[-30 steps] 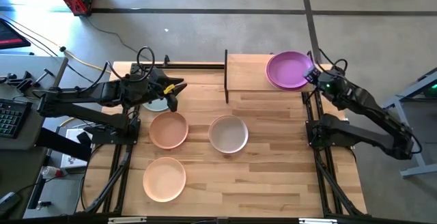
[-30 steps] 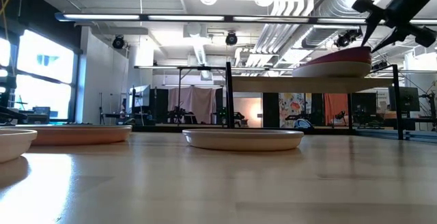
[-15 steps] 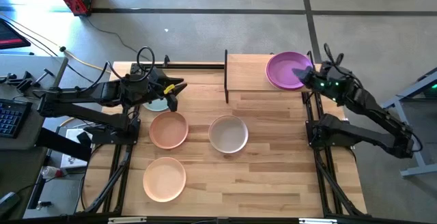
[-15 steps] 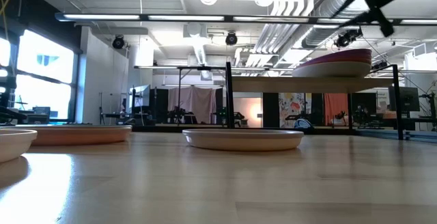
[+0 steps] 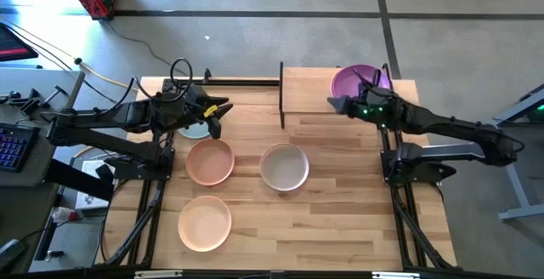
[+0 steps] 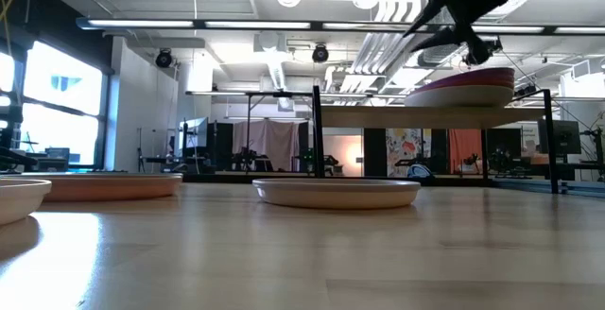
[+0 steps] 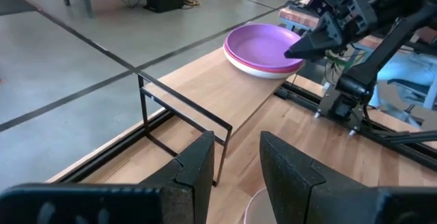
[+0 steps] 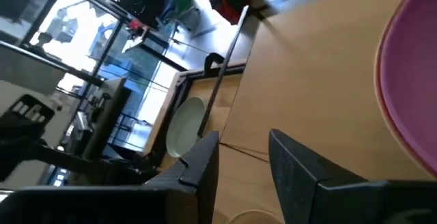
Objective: Place and stack plates onto a shelf
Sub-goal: Stack the violet plate on top of the pink plate on the shelf
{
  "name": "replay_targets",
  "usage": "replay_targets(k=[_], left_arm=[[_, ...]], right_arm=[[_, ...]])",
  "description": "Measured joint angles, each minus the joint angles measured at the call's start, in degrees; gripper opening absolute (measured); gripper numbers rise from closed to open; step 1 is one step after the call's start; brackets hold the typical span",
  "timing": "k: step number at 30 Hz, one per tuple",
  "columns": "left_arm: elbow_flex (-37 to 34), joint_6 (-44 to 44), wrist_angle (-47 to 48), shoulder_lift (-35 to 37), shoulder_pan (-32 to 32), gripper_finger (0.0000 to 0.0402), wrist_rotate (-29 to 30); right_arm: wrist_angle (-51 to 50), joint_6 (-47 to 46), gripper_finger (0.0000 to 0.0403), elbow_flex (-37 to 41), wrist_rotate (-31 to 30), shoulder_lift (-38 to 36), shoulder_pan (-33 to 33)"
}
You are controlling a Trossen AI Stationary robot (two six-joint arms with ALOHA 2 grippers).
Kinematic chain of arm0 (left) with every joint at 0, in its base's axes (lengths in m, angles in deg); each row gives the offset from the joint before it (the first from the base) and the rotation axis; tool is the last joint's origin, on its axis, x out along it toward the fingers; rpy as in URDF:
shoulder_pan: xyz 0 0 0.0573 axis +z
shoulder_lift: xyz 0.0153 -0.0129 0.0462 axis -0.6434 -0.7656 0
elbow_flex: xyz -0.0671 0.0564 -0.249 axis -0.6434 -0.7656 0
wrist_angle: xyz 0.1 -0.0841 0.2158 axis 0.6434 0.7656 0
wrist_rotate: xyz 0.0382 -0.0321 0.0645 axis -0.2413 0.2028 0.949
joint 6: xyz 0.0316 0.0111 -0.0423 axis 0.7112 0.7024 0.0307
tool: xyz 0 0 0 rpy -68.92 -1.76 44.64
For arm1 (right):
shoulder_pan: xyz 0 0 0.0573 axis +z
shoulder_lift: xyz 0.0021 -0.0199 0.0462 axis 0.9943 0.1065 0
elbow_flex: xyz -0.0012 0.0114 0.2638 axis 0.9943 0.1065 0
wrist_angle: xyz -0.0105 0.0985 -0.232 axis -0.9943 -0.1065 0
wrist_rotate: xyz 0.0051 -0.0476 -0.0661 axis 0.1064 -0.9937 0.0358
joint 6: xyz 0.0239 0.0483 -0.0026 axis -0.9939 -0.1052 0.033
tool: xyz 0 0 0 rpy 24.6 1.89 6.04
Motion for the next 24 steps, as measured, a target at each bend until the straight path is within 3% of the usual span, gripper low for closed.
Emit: replay_targets(k=[5,8,15,21,24], left_arm=[[0.0,-0.5,0.02,-0.02,0.01,0.0108,0.02],[0.0,-0.48,0.02,-0.02,0.02,0.0108,0.02],[0.0,-0.48,0.04,-0.02,0.02,0.0108,0.02],[0.0,-0.46,0.19,-0.02,0.02,0.0108,0.02],[0.0,-0.48,0.21,-0.02,0.02,0.0108,0.02]], right_arm=[[-3.06,7.6,0.0109,-6.28,-3.78,3.02,1.71],[-9.87,11.42,0.0109,-12.9,-6.12,6.23,1.64],[-40.04,11.73,0.0109,-31.11,-10.71,16.62,0.35],[-69.14,4.61,0.0109,-45.37,-18.57,22.55,-0.73],[-75.67,2.75,0.011,-48.66,-20.29,23.5,-2.0]])
